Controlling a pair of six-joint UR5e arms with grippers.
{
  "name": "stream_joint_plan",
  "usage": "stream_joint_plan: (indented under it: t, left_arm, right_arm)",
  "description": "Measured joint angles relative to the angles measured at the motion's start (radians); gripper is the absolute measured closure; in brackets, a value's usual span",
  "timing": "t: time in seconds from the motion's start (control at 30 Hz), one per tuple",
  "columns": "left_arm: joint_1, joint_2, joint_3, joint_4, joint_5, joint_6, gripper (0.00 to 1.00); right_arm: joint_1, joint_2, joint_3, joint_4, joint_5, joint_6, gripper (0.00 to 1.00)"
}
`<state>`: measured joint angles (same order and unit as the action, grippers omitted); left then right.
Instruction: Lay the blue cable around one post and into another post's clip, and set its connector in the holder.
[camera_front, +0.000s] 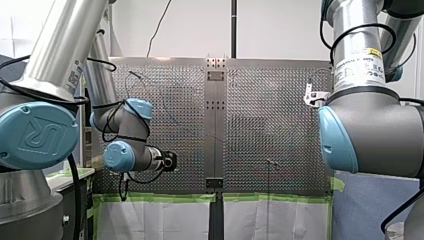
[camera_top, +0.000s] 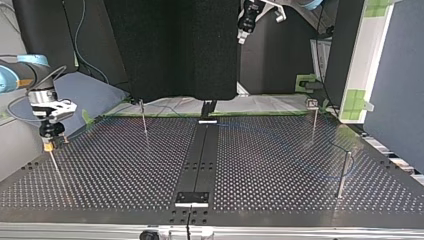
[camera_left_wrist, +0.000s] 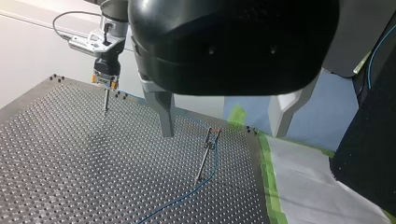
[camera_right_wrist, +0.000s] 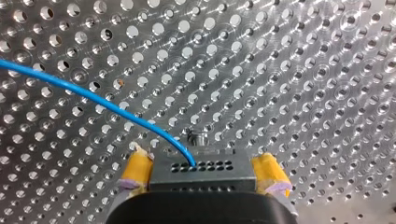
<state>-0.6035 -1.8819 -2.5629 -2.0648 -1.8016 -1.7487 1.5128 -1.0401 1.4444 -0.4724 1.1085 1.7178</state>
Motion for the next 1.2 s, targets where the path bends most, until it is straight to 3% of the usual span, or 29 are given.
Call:
stream_joint_plan:
  t: [1.2]
  left_arm:
    - [0.000,0.000,0.000,0.000,0.000,0.000,0.00]
  right_arm:
    - [-0.004,0.000,0.000,0.009,0.078,0.003,0.00]
